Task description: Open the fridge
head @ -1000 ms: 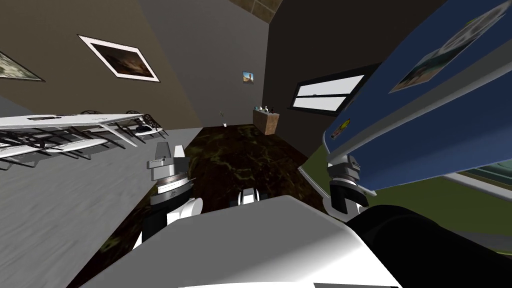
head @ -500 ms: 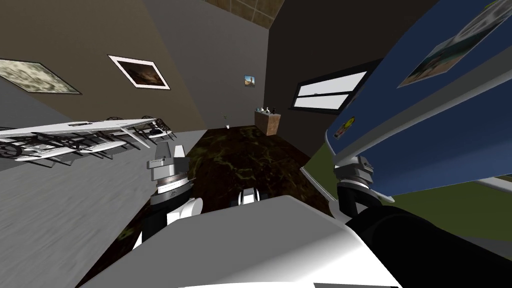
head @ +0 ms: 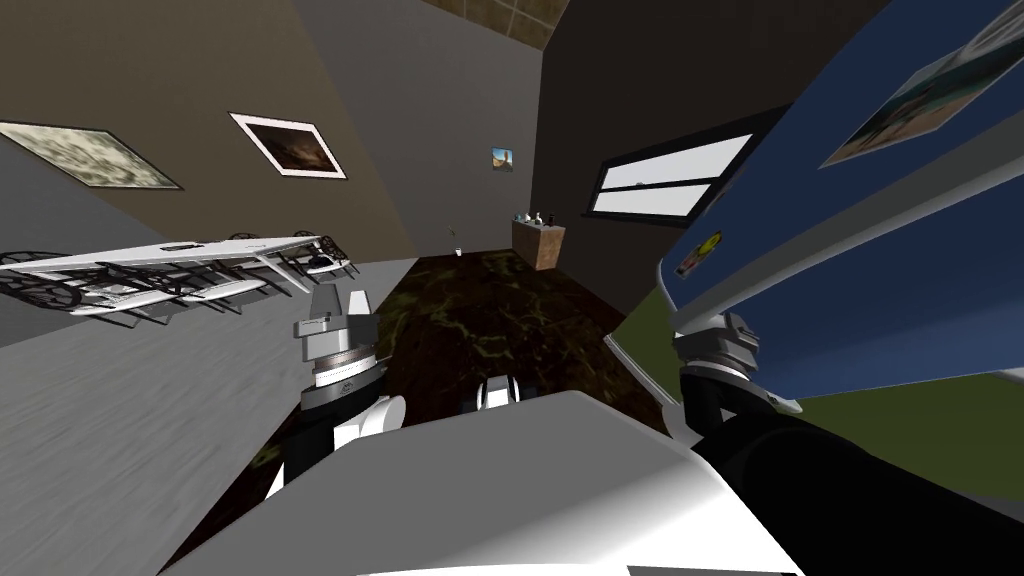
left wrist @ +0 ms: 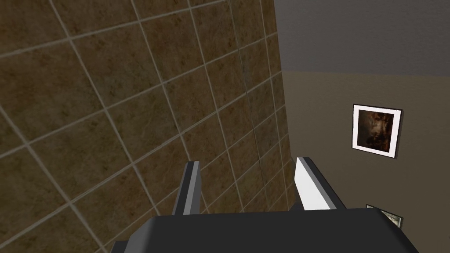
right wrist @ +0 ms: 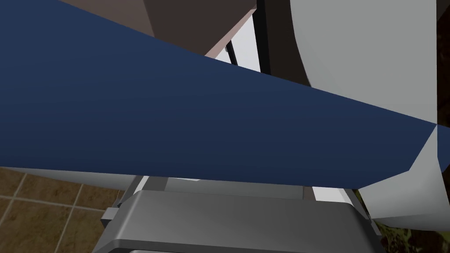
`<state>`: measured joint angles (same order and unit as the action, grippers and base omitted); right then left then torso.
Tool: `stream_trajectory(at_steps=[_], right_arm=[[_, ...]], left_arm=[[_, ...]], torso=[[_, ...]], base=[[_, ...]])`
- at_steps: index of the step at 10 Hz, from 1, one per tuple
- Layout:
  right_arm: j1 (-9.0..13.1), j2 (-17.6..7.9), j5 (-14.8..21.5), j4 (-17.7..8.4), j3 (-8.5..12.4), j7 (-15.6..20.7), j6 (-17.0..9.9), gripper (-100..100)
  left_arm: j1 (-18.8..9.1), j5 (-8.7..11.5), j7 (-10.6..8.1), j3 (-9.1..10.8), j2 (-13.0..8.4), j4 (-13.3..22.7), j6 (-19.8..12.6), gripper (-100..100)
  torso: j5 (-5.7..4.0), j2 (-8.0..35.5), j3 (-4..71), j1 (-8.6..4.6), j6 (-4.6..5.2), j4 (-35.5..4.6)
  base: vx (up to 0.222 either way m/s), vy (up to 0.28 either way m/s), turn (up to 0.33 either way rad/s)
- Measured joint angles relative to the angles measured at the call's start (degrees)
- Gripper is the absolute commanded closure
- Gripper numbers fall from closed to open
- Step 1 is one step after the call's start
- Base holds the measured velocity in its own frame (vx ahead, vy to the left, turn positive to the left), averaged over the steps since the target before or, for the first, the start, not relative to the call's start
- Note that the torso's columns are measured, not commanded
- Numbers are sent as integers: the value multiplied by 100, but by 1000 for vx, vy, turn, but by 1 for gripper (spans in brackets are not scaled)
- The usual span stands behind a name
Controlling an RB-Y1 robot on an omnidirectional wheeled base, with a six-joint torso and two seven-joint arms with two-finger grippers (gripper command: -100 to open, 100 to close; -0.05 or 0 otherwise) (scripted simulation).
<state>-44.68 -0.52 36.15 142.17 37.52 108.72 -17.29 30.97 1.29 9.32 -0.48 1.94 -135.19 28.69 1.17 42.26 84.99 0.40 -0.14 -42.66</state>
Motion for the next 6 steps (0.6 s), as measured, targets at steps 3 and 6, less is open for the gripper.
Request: stream_trajectory(at_steps=[3, 6], right_arm=[[-126, -18, -69, 130, -52, 21, -196, 0], [-144, 4, -80, 64, -81, 20, -228, 0]], left_arm=[[0, 0, 0, 0, 0, 0, 0, 0], [0, 0, 0, 0, 0, 0, 0, 0]], torso=[[-20, 2, -10, 23, 2, 11], [-79, 20, -42, 4, 16, 26]], base=[[-4, -4, 8], [0, 0, 0]])
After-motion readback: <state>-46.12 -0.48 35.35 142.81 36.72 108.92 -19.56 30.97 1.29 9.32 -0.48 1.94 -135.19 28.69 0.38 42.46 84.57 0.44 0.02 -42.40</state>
